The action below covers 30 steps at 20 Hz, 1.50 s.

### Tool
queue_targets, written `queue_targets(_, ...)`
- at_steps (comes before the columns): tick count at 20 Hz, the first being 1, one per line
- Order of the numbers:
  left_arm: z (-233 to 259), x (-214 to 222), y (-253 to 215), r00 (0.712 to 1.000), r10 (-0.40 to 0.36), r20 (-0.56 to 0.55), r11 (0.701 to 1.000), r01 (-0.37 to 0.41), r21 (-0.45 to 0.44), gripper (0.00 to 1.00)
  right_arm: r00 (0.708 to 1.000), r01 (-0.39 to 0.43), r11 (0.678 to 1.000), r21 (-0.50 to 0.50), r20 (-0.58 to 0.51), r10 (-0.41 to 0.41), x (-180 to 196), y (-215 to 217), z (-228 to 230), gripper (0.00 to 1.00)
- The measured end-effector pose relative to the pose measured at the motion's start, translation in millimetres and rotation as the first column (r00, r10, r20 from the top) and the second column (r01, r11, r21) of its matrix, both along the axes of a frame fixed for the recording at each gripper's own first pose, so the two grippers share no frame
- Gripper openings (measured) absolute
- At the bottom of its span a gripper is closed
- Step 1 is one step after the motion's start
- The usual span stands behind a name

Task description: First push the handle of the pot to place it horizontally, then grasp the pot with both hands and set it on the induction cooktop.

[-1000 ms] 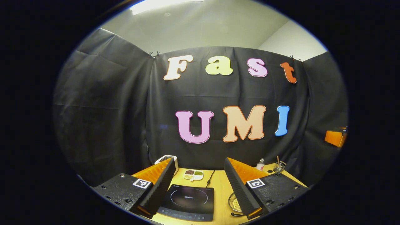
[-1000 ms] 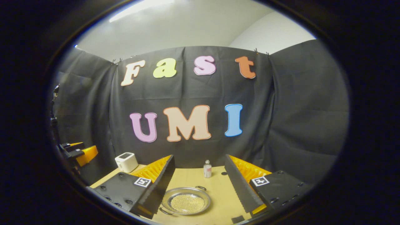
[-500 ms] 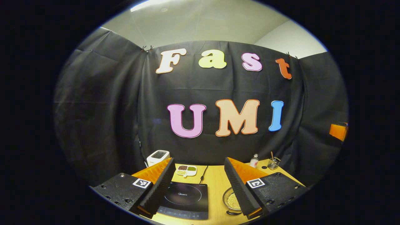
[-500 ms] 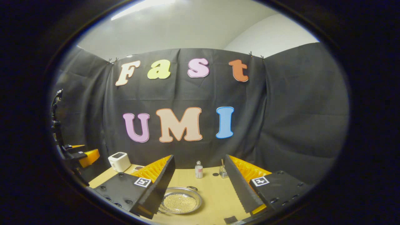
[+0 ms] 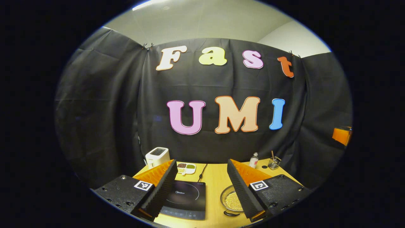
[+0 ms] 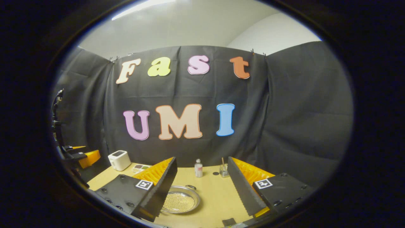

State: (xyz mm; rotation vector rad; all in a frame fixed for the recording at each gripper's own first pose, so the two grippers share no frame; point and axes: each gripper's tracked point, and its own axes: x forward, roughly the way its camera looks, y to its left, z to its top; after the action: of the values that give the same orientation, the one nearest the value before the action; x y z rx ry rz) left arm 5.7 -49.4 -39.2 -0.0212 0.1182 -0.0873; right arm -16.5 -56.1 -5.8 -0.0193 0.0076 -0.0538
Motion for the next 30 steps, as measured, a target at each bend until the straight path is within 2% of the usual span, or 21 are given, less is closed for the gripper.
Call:
queue_targets(1, -1, -3, 4, 1.0, 0.021, -0.007, 1.0, -0.021, 0.003, 0.96, 1.0, -0.011, 1.0, 0.011, -0.011, 0.011, 3, -3, -6, 0.97)
queue_targets(3, 2, -10, 11, 0.998, 0.067, 0.0, 0.998, -0.067, 0.01, 0.92, 0.999, -0.04, 0.999, 0.032, -0.028, 0.041, 9, -5, -15, 0.96)
queue_targets(4, 5, -14, 14, 0.996, 0.089, 0.009, 0.996, -0.09, 0.016, 0.96, 0.998, -0.059, 0.997, 0.042, -0.033, 0.06, 13, -5, -17, 0.96)
queue_targets(7, 15, -25, 25, 0.987, 0.156, 0.046, 0.987, -0.158, 0.041, 0.92, 0.991, -0.119, 0.991, 0.068, -0.045, 0.123, 27, -4, -28, 0.96)
queue_targets(10, 18, -33, 29, 0.975, 0.21, 0.066, 0.976, -0.213, 0.041, 0.92, 0.981, -0.171, 0.979, 0.108, -0.071, 0.179, 40, -1, -38, 0.63)
queue_targets(11, 19, -35, 30, 0.972, 0.224, 0.066, 0.973, -0.226, 0.038, 0.92, 0.979, -0.181, 0.977, 0.115, -0.075, 0.191, 45, -1, -40, 0.6)
queue_targets(12, 17, -37, 32, 0.969, 0.236, 0.065, 0.97, -0.239, 0.039, 0.96, 0.977, -0.189, 0.975, 0.114, -0.075, 0.198, 48, 0, -40, 0.44)
queue_targets(13, 17, -38, 34, 0.966, 0.249, 0.064, 0.967, -0.252, 0.043, 0.92, 0.978, -0.186, 0.976, 0.109, -0.07, 0.195, 52, -3, -40, 0.28)
queue_targets(16, 16, -42, 41, 0.956, 0.285, 0.065, 0.955, -0.289, 0.07, 0.92, 0.976, -0.189, 0.978, 0.083, -0.098, 0.197, 62, -6, -53, 0.0)
queue_targets(20, 11, -38, 42, 0.953, 0.297, 0.052, 0.951, -0.3, 0.075, 0.92, 0.961, -0.203, 0.976, 0.082, -0.173, 0.214, 72, -2, -77, 0.0)
queue_targets(22, 6, -33, 43, 0.956, 0.292, 0.038, 0.953, -0.294, 0.069, 0.96, 0.946, -0.206, 0.976, 0.075, -0.241, 0.218, 75, 1, -101, 0.0)
queue_targets(23, 3, -30, 43, 0.957, 0.287, 0.03, 0.955, -0.289, 0.068, 0.93, 0.935, -0.204, 0.977, 0.068, -0.281, 0.215, 74, 2, -114, 0.0)
queue_targets(24, 0, -27, 44, 0.959, 0.283, 0.024, 0.957, -0.284, 0.067, 0.96, 0.924, -0.2, 0.978, 0.061, -0.321, 0.209, 71, 2, -129, 0.02)
queue_targets(25, -2, -22, 46, 0.96, 0.278, 0.02, 0.958, -0.278, 0.066, 0.92, 0.91, -0.196, 0.979, 0.058, -0.361, 0.203, 68, 5, -144, 0.0)
queue_targets(28, -7, -8, 55, 0.965, 0.261, 0.008, 0.964, -0.261, 0.053, 0.92, 0.857, -0.191, 0.98, 0.048, -0.479, 0.19, 64, 21, -185, 0.02)
queue_targets(30, -8, 2, 65, 0.968, 0.253, 0.01, 0.966, -0.253, 0.055, 0.92, 0.801, -0.193, 0.98, 0.048, -0.569, 0.186, 57, 34, -217, 0.02)
